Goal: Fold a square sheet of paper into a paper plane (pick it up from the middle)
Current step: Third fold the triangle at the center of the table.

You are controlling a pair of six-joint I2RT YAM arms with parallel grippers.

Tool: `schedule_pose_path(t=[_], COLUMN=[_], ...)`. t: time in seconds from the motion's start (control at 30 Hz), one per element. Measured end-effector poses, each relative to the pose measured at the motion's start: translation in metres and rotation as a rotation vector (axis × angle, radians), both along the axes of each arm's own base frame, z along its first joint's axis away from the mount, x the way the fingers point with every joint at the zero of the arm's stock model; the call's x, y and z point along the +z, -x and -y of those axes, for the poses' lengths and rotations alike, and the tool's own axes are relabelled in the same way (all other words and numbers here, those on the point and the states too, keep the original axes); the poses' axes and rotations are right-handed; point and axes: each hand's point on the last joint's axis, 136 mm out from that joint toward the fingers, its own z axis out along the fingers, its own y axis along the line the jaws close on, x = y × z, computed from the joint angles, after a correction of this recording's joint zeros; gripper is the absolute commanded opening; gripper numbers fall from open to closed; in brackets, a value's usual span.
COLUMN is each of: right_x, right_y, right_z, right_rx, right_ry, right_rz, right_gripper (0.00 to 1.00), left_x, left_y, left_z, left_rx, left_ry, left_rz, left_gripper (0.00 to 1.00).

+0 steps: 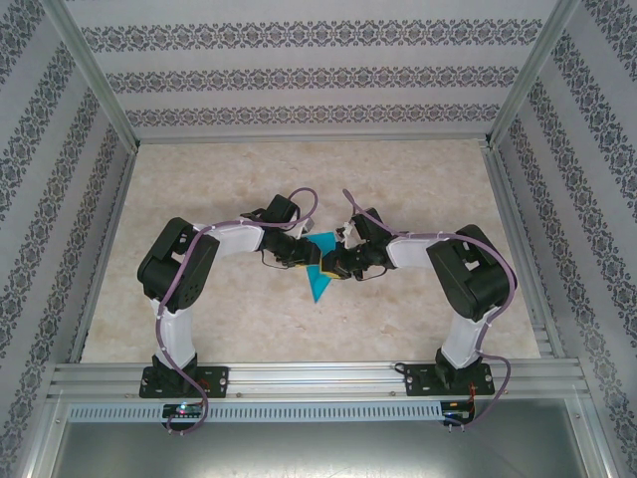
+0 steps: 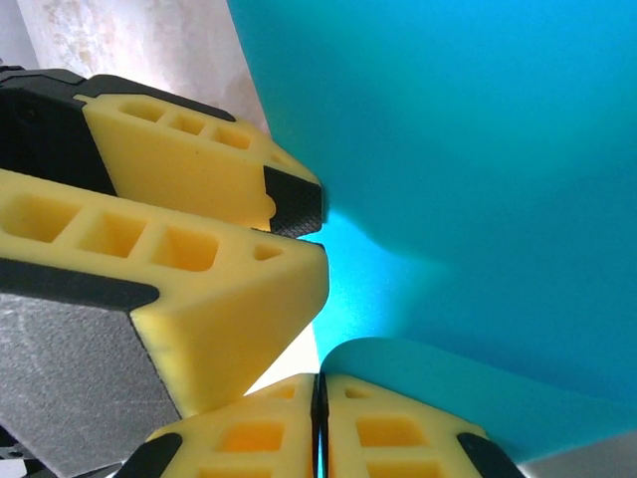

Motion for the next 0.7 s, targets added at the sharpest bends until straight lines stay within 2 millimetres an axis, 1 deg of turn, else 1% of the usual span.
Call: schedule_pose_path(t=[0.2, 0.27, 0.4, 0.57, 0.7], right_x=[0.001, -0.003, -0.014, -0.015, -0.017], right_y=[-0.002, -0.003, 0.000, 0.000, 0.000], right_z=[-0.001, 0.000, 0.003, 0.004, 0.004], right_rx=[0.003, 0.001, 0.001, 0.002, 0.006], right_ry=[-0.003, 0.015, 0.057, 0.061, 0.063], right_rz=[0.007, 0.018, 0.002, 0.007, 0.008], right_gripper=[0.11, 0.12, 0.12, 0.12, 0.12], left_x=[0.001, 0.002, 0.003, 0.003, 0.008], left_y=[-0.002, -0.003, -0.003, -0.005, -0.007], left_z=[-0.002, -0.002, -0.003, -0.005, -0.004], left_rx=[0.023, 0.037, 0.061, 0.094, 0.112], left_ry=[0.037, 0.059, 0.093, 0.129, 0.151], left_rz=[-0.023, -0.034, -0.058, -0.081, -0.091], left_gripper=[0.36, 0.36, 0.34, 0.34, 0.34])
